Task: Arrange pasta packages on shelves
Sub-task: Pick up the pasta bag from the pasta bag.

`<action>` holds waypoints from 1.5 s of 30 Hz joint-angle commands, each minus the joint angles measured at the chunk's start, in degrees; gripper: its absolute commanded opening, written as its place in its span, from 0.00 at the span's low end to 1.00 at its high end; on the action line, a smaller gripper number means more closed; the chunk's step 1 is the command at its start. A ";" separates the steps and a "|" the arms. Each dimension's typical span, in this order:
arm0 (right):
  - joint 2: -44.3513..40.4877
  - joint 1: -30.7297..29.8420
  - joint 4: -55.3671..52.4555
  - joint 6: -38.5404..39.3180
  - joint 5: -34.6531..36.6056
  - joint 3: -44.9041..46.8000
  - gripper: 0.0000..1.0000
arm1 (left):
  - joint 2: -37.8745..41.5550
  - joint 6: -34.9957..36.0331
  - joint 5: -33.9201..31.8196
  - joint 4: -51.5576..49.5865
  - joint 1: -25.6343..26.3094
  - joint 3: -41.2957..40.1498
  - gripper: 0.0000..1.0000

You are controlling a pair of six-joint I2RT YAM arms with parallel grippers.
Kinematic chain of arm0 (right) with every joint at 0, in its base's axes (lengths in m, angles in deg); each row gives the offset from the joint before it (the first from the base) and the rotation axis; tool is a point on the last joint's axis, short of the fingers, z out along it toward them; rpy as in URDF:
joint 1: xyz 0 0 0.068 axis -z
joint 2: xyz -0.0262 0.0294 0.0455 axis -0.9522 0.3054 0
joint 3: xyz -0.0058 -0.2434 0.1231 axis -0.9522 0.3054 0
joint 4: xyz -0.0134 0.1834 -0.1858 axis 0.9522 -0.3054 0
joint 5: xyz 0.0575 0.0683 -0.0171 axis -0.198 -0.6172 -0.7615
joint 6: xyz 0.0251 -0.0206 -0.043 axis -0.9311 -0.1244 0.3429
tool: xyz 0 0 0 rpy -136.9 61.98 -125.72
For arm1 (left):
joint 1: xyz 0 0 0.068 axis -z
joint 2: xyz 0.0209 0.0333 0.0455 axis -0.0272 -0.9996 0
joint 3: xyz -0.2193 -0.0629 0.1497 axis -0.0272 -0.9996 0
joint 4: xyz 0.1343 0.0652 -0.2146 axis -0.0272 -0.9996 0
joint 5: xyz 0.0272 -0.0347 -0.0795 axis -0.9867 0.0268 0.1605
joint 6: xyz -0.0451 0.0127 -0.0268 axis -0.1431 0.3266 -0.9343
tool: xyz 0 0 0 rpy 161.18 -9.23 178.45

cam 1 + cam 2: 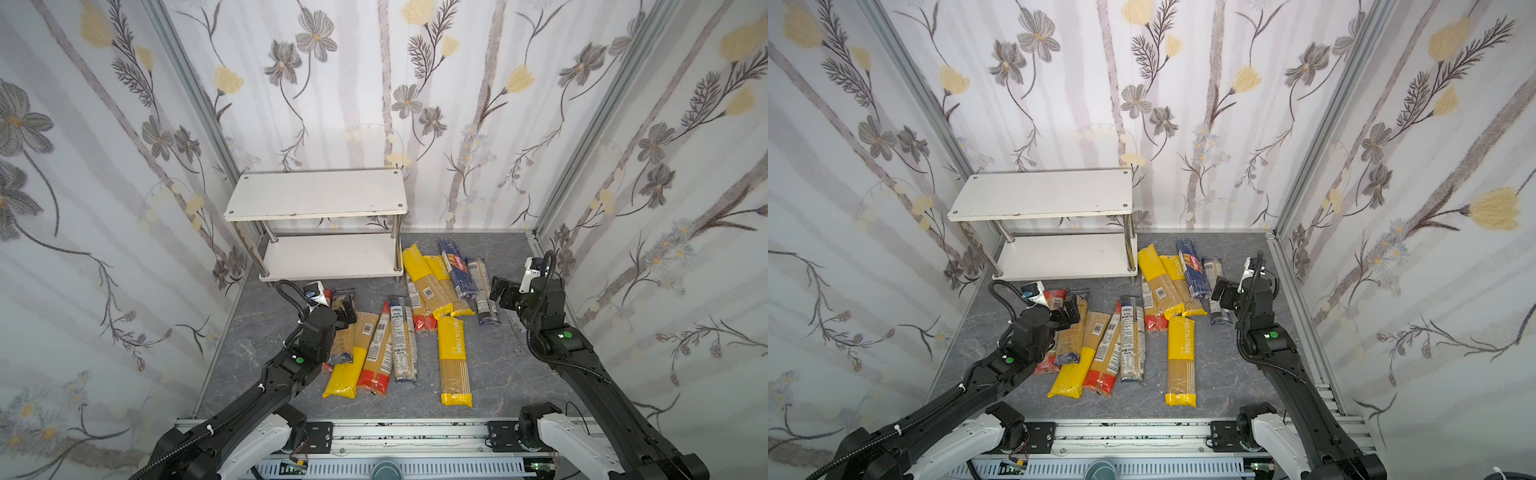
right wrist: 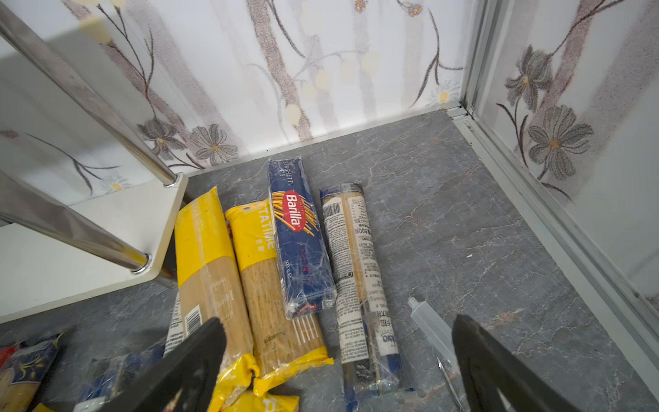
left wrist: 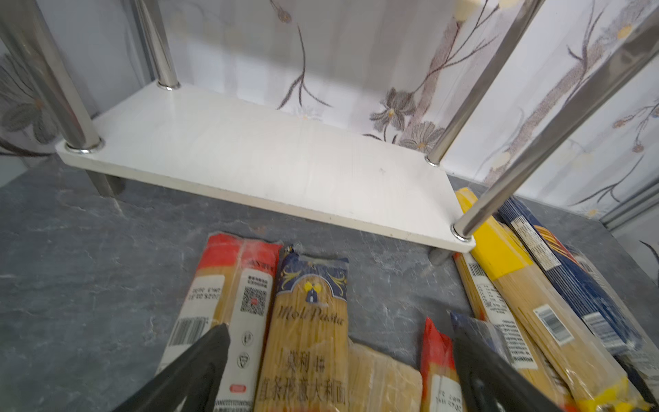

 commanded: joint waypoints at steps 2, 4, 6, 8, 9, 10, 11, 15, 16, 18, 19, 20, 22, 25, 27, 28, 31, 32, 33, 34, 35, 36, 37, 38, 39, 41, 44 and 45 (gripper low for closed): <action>-0.85 -1.40 -7.36 -1.44 -5.19 -4.15 1.00 | -2.92 -11.22 -2.37 -8.93 3.59 0.85 1.00; -1.83 -1.97 -8.84 -1.25 -6.15 -4.67 1.00 | -6.33 -12.37 -0.88 -10.55 4.50 1.79 1.00; -2.77 -2.28 -10.17 -1.07 -6.94 -4.81 1.00 | -10.33 -13.99 -0.77 -12.92 5.71 3.21 1.00; -3.99 -2.51 -11.41 -0.90 -6.97 -4.87 1.00 | -13.04 -14.97 -0.50 -14.59 5.96 4.28 1.00; -4.62 -2.47 -12.01 -0.74 -7.20 -4.76 1.00 | -14.05 -15.89 -0.68 -15.55 6.01 4.82 1.00; -5.09 -2.51 -12.55 -0.41 -7.47 -4.64 1.00 | -14.60 -16.70 -0.89 -16.30 6.03 5.12 1.00; -5.51 -2.50 -12.91 -0.16 -7.56 -4.55 1.00 | -14.91 -17.10 -0.72 -16.63 6.01 5.25 1.00; -6.06 -2.51 -13.96 0.53 -9.04 -4.45 1.00 | -15.30 -18.43 0.65 -17.99 6.01 4.74 1.00; -5.89 -2.51 -13.84 0.51 -9.25 -4.26 1.00 | -15.68 -18.47 1.60 -18.20 6.01 4.48 1.00; -5.45 -2.51 -13.13 0.51 -9.84 -3.77 1.00 | -16.72 -18.38 3.29 -18.67 6.01 4.38 1.00; -5.16 -2.51 -12.64 0.26 -10.14 -3.58 1.00 | -17.32 -18.59 3.93 -19.08 6.02 4.47 1.00; -4.86 -2.47 -12.32 0.03 -10.56 -3.53 1.00 | -17.80 -18.65 4.21 -19.48 6.15 4.53 1.00; -3.84 -2.51 -12.03 -0.57 -11.63 -3.96 1.00 | -18.92 -18.57 4.81 -20.35 5.92 4.73 1.00; -2.18 -2.51 -12.36 -1.54 -12.78 -5.47 1.00 | -20.48 -18.47 6.65 -21.28 5.33 5.30 1.00; -1.33 -2.49 -12.38 -1.76 -14.03 -6.67 1.00 | -22.58 -18.74 7.99 -21.78 5.05 5.54 1.00; -0.95 -2.59 -12.55 -1.73 -14.39 -7.25 1.00 | -23.45 -18.65 8.85 -22.03 4.80 5.74 1.00; -0.35 -2.59 -12.97 -1.65 -14.90 -8.17 1.00 | -26.50 -18.25 11.17 -23.32 4.52 6.69 1.00; -0.39 -2.60 -13.16 -1.60 -14.80 -8.01 1.00 | -27.47 -17.85 11.78 -23.69 4.58 7.16 1.00; -0.55 -2.60 -13.17 -1.52 -14.63 -7.89 1.00 | -28.04 -17.77 12.01 -23.97 4.60 7.50 0.99; -0.67 -2.55 -13.26 -1.51 -14.53 -7.43 1.00 | -28.57 -17.78 12.11 -24.31 4.58 7.82 0.95; -0.93 -2.60 -13.26 -1.51 -14.44 -7.12 1.00 | -28.76 -17.62 12.40 -24.45 4.54 8.15 0.92; -1.15 -2.60 -13.26 -1.47 -14.39 -6.64 1.00 | -28.85 -17.43 12.79 -24.70 4.57 8.44 0.84; -1.50 -2.56 -13.24 -1.65 -14.59 -6.17 1.00 | -28.79 -17.20 13.09 -25.04 4.51 8.81 0.75; -1.78 -2.54 -13.26 -1.80 -14.89 -5.80 1.00 | -28.49 -17.09 13.21 -25.59 4.59 9.18 0.67; -1.97 -2.60 -13.30 -1.99 -15.05 -5.53 1.00 | -28.15 -17.08 13.17 -26.10 4.56 9.46 0.62; -2.39 -2.62 -13.48 -2.09 -15.45 -5.42 1.00 | -26.85 -16.90 13.21 -27.26 4.55 9.98 0.52; -2.26 -2.68 -13.93 -2.10 -15.71 -6.10 1.00 | -24.22 -16.56 13.43 -29.83 4.66 11.47 0.37; -2.17 -2.68 -14.11 -2.04 -15.84 -6.41 1.00 | -23.21 -16.47 13.56 -30.88 4.64 12.28 0.31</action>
